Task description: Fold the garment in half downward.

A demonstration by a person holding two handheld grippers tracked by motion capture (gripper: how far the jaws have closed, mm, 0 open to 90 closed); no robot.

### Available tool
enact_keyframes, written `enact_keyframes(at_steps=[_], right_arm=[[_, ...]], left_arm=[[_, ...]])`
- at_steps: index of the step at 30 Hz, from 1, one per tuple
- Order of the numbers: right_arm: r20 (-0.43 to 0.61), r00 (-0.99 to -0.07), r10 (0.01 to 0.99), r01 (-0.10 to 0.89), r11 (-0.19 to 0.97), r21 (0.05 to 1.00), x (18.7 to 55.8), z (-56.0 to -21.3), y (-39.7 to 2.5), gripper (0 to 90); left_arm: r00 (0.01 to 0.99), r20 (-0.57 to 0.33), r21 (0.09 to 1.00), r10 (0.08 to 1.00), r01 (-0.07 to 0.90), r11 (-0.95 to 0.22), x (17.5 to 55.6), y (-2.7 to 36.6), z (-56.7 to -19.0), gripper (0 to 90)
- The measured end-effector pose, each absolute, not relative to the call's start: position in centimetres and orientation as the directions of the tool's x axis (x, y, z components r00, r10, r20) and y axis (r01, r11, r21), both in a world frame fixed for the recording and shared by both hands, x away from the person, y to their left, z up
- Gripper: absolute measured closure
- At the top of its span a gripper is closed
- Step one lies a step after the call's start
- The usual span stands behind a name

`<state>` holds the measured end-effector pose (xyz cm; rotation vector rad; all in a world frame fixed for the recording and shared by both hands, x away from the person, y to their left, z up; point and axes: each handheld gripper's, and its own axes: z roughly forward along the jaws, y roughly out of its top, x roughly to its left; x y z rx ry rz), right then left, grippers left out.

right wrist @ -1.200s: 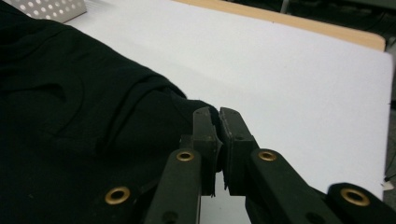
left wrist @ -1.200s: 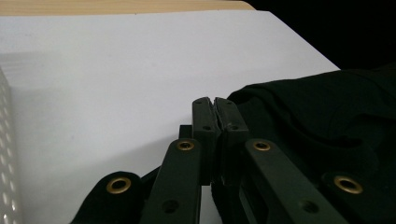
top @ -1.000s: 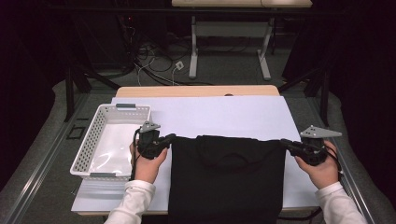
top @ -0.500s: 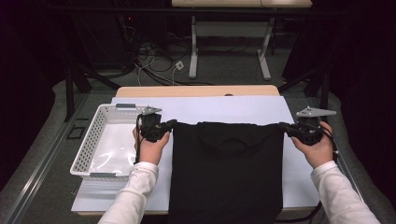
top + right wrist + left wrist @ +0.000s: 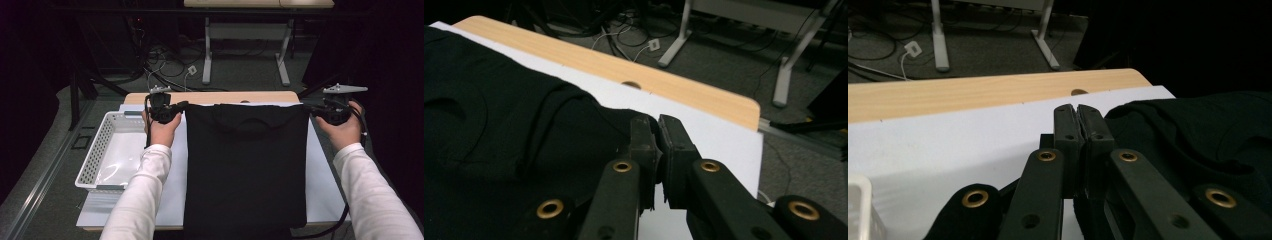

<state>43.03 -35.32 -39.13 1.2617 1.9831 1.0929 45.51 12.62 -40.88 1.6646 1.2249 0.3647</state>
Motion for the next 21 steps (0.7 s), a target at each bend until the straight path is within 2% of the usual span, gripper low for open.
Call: enact_keyframes(at_steps=[10, 21], right_arm=[[-0.04, -0.392, 0.919, 0.429, 0.221, 0.876, 45.5, -37.6, -33.7, 85.9], [-0.035, -0.387, 0.921, 0.375, 0.192, 0.907, 46.2, -35.3, -32.8, 85.9]], left_arm=[[0.414, -0.296, 0.845, 0.861, 0.534, 0.034, 48.3, 12.8, -39.2, 88.3], [0.447, -0.269, 0.886, 0.853, 0.463, 0.037, 48.3, 12.1, -36.7, 88.3]])
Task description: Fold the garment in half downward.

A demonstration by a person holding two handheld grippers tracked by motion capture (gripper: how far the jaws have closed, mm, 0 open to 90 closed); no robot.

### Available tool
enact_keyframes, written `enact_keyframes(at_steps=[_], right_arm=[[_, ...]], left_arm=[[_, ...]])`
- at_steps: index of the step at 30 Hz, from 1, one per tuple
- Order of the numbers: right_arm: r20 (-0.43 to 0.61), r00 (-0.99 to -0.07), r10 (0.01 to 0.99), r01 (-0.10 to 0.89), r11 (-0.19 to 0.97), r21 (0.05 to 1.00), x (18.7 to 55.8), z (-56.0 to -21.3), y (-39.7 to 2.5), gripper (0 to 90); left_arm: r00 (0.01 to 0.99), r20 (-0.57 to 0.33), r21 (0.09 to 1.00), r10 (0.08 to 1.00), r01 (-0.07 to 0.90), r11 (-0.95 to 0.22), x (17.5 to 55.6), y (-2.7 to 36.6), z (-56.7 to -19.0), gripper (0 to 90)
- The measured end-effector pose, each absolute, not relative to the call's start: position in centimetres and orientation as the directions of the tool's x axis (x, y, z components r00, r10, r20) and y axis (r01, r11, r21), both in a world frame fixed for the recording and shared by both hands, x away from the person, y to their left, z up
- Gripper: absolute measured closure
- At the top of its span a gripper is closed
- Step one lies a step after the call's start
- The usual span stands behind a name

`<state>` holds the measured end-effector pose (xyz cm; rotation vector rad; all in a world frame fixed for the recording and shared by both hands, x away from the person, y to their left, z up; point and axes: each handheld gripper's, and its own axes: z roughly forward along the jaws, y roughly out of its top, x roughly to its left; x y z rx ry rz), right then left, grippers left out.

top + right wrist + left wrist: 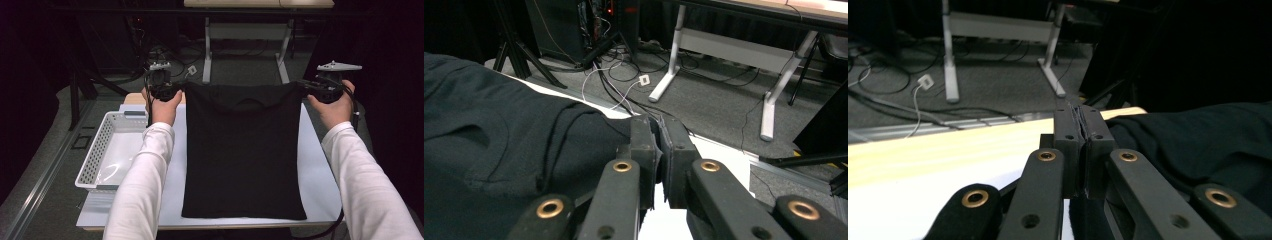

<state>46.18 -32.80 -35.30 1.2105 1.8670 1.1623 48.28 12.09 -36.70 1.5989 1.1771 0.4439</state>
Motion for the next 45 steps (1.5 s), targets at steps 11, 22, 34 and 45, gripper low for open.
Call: enact_keyframes(at_steps=[11, 22, 34, 45], right_arm=[[-0.022, -0.407, 0.913, 0.393, 0.197, 0.898, 45.2, -37.9, -32.7, 85.8], [0.015, -0.441, 0.897, 0.402, 0.183, 0.897, 42.2, -40.4, -33.7, 85.8], [0.065, -0.494, 0.867, 0.436, 0.182, 0.881, 38.3, -43.7, -34.2, 85.6], [0.102, -0.535, 0.838, 0.482, 0.203, 0.852, 35.6, -46.8, -33.8, 85.3]], left_arm=[[0.464, -0.285, 0.874, 0.839, 0.485, 0.029, 47.1, 12.2, -39.1, 88.3], [0.479, -0.286, 0.857, 0.83, 0.516, -0.002, 44.4, 12.3, -41.4, 88.3], [0.482, -0.314, 0.819, 0.818, 0.573, -0.023, 40.9, 12.9, -45.3, 88.3], [0.499, -0.305, 0.797, 0.811, 0.6, -0.07, 38.3, 12.9, -48.1, 88.2]])
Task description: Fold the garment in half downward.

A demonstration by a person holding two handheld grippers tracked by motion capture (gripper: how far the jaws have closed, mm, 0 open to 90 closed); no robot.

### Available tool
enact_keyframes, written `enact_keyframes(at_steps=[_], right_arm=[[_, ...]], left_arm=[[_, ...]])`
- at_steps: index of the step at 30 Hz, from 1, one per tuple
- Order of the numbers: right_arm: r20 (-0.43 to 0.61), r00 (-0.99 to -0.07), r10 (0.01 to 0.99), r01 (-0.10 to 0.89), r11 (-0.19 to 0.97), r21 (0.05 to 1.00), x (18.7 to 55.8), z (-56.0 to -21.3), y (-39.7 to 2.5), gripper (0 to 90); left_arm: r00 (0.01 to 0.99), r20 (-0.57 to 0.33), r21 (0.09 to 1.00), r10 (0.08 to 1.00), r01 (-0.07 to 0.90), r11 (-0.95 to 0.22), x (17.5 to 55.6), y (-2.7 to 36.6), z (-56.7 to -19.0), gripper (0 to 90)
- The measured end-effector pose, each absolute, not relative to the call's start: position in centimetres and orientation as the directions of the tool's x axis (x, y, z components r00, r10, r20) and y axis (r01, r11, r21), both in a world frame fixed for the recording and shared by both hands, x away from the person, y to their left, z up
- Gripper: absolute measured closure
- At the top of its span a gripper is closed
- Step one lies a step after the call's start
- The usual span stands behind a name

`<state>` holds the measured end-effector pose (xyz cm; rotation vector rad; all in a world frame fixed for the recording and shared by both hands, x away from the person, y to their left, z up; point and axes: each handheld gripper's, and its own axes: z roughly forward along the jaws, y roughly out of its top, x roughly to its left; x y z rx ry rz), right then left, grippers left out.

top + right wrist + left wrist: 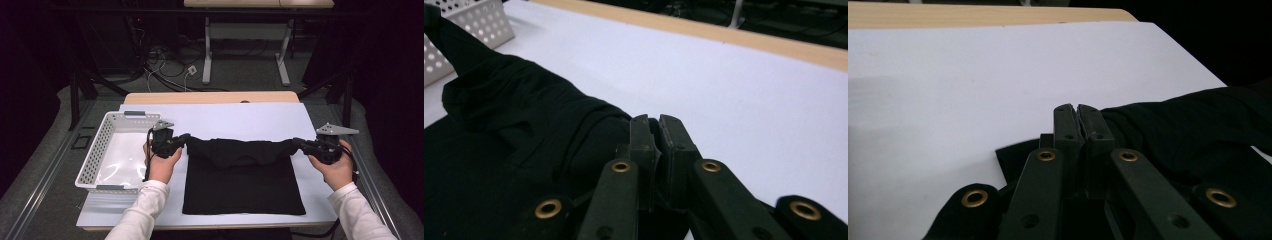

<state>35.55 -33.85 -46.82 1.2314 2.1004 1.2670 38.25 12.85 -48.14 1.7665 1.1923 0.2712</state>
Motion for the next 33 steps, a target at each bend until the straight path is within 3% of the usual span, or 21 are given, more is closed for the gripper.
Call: enact_keyframes(at_steps=[8, 14, 20, 33], right_arm=[[0.125, -0.554, 0.823, 0.526, 0.229, 0.819, 34.1, -48.8, -33.7, 81.0], [0.108, -0.55, 0.828, 0.498, 0.222, 0.838, 34.0, -48.8, -33.8, 62.6], [0.078, -0.56, 0.825, 0.47, 0.239, 0.85, 34.8, -48.7, -32.9, 51.7], [0.052, -0.571, 0.819, 0.449, 0.259, 0.855, 36.7, -48.4, -30.3, 49.0]], left_arm=[[0.513, -0.254, 0.774, 0.82, 0.617, -0.146, 36.8, 12.5, -49.5, 85.4], [0.514, -0.249, 0.789, 0.821, 0.599, -0.136, 36.9, 12.4, -49.6, 65.3], [0.522, -0.254, 0.799, 0.815, 0.587, -0.127, 37.8, 11.5, -49.6, 50.5], [0.532, -0.264, 0.793, 0.804, 0.594, -0.133, 39.6, 9.1, -50.1, 39.4]])
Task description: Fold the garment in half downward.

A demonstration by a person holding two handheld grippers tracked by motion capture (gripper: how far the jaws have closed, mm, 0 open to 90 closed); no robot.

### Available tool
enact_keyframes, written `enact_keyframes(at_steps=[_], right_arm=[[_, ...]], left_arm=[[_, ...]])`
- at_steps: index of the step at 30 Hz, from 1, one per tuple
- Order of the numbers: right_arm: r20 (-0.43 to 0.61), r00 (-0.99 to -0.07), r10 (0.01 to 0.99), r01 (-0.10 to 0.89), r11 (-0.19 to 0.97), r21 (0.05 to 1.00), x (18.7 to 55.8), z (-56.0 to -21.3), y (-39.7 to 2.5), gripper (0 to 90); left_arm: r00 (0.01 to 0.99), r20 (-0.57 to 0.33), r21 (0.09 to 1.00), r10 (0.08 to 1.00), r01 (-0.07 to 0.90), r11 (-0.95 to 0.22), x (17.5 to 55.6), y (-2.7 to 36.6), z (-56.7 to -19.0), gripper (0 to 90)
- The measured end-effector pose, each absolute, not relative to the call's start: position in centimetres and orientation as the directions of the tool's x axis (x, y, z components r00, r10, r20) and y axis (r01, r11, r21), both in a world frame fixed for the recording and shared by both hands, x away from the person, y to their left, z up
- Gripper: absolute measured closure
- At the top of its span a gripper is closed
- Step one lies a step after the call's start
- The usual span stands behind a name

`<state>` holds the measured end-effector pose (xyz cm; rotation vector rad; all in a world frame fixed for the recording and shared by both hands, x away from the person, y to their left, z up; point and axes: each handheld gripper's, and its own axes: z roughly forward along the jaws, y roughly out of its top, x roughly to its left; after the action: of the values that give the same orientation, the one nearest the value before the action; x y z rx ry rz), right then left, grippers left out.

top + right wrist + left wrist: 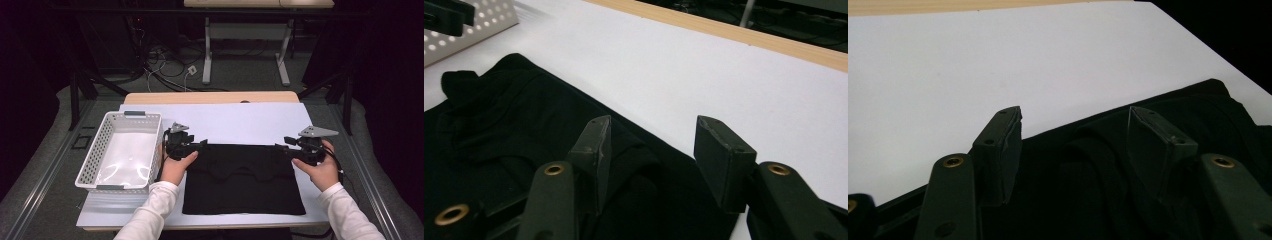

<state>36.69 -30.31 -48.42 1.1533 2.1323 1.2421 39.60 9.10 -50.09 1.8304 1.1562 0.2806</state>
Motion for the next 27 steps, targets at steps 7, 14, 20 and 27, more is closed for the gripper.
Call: enact_keyframes(at_steps=[7, 14, 20, 27], right_arm=[[0.053, -0.593, 0.803, 0.457, 0.282, 0.843, 36.0, -49.6, -29.0, 50.2], [0.055, -0.628, 0.776, 0.466, 0.319, 0.825, 35.1, -51.4, -27.5, 51.9], [0.056, -0.667, 0.743, 0.458, 0.35, 0.817, 33.8, -52.5, -26.0, 52.3], [0.055, -0.702, 0.71, 0.479, 0.415, 0.773, 32.6, -54.3, -24.5, 52.7]], left_arm=[[0.561, -0.264, 0.794, 0.784, 0.588, -0.154, 38.6, 7.9, -51.0, 38.1], [0.594, -0.266, 0.792, 0.76, 0.584, -0.18, 37.2, 6.6, -52.1, 37.3], [0.636, -0.28, 0.778, 0.719, 0.589, -0.218, 35.8, 5.4, -53.3, 37.5], [0.658, -0.313, 0.742, 0.685, 0.62, -0.255, 34.9, 4.2, -54.6, 43.2]])
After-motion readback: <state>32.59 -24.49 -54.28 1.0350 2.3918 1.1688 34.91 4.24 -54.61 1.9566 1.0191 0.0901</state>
